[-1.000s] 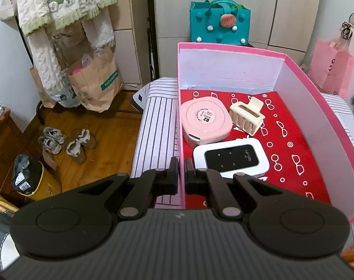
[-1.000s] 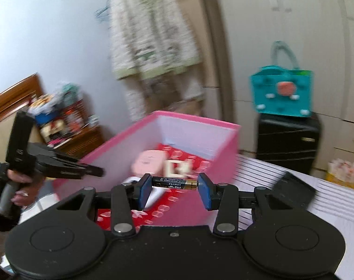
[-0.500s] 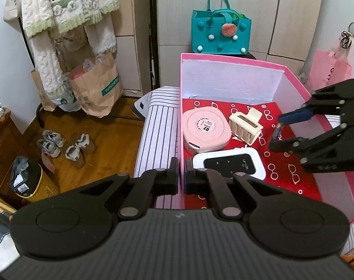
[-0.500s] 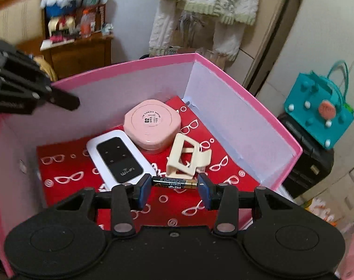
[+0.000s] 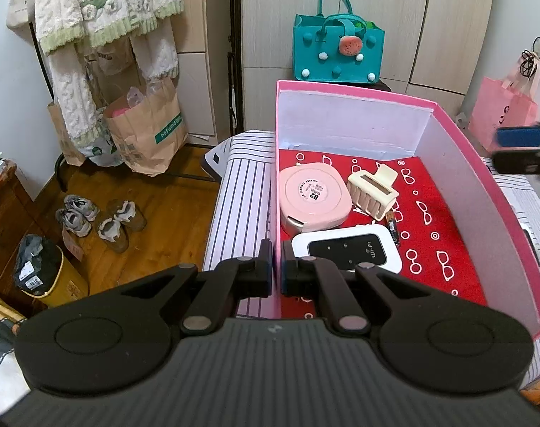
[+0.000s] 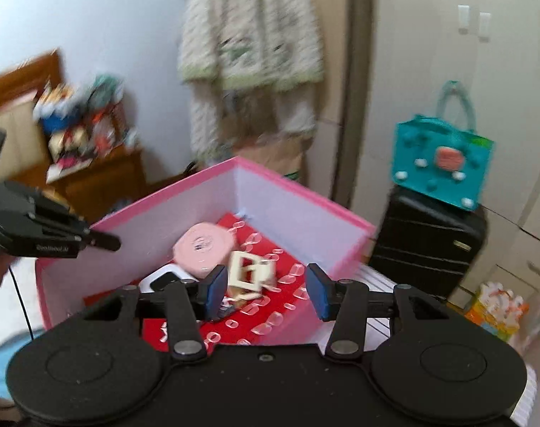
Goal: Organize rigid objects
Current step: 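Carry the AA battery into the pink box and open the right tool, then return the right tool to the table and grasp the second white router, then carry the router into the box beside the first router and release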
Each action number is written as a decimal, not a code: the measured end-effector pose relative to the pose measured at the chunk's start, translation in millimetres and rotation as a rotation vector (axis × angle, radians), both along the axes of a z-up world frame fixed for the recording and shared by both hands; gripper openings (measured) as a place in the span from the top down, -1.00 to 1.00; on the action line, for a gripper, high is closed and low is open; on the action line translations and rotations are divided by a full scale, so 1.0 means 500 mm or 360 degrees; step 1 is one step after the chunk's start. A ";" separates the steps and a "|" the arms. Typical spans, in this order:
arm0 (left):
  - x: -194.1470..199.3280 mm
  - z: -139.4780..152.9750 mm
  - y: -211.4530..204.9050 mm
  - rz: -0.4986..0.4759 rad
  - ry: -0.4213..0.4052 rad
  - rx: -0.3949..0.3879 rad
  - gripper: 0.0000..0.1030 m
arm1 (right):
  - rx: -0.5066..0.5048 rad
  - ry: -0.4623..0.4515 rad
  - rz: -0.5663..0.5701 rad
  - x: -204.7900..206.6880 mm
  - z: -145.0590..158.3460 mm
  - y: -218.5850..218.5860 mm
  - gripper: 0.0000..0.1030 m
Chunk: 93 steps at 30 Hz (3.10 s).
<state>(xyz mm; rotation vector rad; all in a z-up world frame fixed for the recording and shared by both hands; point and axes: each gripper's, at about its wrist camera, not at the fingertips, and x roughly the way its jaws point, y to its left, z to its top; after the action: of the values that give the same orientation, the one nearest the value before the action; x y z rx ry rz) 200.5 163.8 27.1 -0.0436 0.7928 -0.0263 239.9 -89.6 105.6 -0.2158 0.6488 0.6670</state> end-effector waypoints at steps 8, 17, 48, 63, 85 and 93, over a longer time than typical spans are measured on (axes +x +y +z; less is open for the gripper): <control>0.000 0.000 0.008 0.0013 0.0005 -0.0041 0.91 | 0.0031 0.0072 -0.0418 -0.063 -0.033 -0.170 -0.11; 0.005 -0.002 0.012 0.0029 0.0012 -0.0042 0.91 | 0.0026 0.0303 -0.0798 -0.089 -0.167 -0.274 -0.11; 0.012 -0.006 -0.008 0.0054 0.0024 -0.0005 0.91 | -0.0201 0.0379 -0.0714 -0.151 -0.233 -0.253 -0.35; 0.008 -0.006 -0.008 0.0061 0.0028 -0.0010 0.91 | -0.0183 0.0281 -0.0678 -0.123 -0.239 -0.247 -0.25; 0.006 -0.004 -0.003 0.0062 0.0039 -0.0035 0.91 | -0.0153 0.0228 -0.0640 -0.143 -0.194 -0.254 -0.26; 0.002 -0.002 0.004 0.0039 0.0034 -0.0044 0.91 | -0.0145 0.0071 -0.0326 -0.145 -0.064 -0.193 -0.26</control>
<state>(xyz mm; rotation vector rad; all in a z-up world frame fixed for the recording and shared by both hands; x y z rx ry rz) 201.6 165.9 25.9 -0.0800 0.8133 -0.0135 167.4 -185.9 73.5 -0.2160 0.7337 0.4470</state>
